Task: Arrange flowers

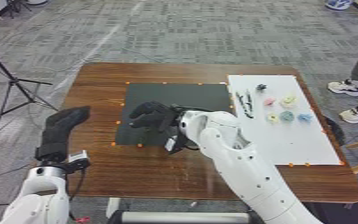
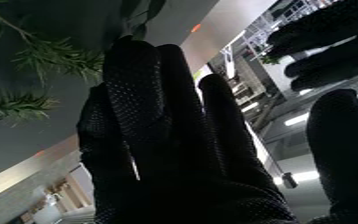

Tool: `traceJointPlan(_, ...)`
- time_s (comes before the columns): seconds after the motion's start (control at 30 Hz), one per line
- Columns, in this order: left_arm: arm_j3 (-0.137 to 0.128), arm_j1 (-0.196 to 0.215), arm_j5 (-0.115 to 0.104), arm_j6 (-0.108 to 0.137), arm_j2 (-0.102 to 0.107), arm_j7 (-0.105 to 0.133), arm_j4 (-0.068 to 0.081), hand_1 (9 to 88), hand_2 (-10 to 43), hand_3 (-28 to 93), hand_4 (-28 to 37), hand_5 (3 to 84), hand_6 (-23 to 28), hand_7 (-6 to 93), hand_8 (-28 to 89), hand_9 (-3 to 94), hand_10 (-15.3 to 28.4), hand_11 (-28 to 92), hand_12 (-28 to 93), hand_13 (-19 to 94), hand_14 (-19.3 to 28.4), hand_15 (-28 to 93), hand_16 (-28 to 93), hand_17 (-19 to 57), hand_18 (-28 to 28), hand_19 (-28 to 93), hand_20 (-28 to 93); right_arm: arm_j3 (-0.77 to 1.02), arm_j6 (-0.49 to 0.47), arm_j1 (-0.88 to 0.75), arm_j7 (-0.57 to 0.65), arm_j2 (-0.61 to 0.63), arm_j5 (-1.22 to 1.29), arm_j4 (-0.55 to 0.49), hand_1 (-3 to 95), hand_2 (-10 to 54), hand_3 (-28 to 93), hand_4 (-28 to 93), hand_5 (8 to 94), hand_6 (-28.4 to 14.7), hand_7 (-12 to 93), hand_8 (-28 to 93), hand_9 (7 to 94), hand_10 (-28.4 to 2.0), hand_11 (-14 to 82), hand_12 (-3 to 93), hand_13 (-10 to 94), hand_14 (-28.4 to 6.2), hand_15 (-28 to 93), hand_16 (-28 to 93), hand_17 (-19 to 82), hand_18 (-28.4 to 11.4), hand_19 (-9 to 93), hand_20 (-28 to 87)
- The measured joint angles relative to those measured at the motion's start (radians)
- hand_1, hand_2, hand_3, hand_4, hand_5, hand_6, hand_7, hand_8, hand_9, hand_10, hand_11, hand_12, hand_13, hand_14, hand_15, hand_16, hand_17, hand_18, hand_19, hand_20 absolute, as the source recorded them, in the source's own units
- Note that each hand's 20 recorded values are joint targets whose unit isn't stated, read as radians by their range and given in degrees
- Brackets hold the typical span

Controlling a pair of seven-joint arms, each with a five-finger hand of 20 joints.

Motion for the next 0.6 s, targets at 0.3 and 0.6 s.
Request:
traceJointPlan(0.3, 0.000, 0.015, 0.000, -0.003, -0.008, -0.001, 0.001, 30.3, 6.6, 72, -19.1, 52.4, 3.8, 21.1, -8, 47.4, 13.2, 22, 11, 37, 16.8, 23, -1, 7.7, 11.5, 12, 18, 0.018, -0.004, -0.005, -0.033, -0.009, -0.123, 0.017, 10.4, 12.9, 67, -14, 39.1, -4.2, 14, -8, 64.7, -16.0, 8.4, 11.7, 68, -17.7, 59, 33, 30, -28.4, 75, 52)
traceJointPlan(0.6, 0.000, 0.016, 0.000, -0.013, -0.010, -0.001, 0.000, 30.0, 5.8, 72, -19.1, 52.3, 3.8, 21.2, -8, 47.3, 13.1, 22, 11, 37, 16.7, 23, -1, 7.5, 11.5, 12, 18, 0.038, -0.018, -0.017, -0.050, -0.024, -0.181, 0.043, 10.4, 12.9, 67, -14, 39.3, -4.2, 15, -8, 64.7, -15.9, 8.3, 11.6, 68, -17.7, 59, 33, 30, -28.4, 75, 52)
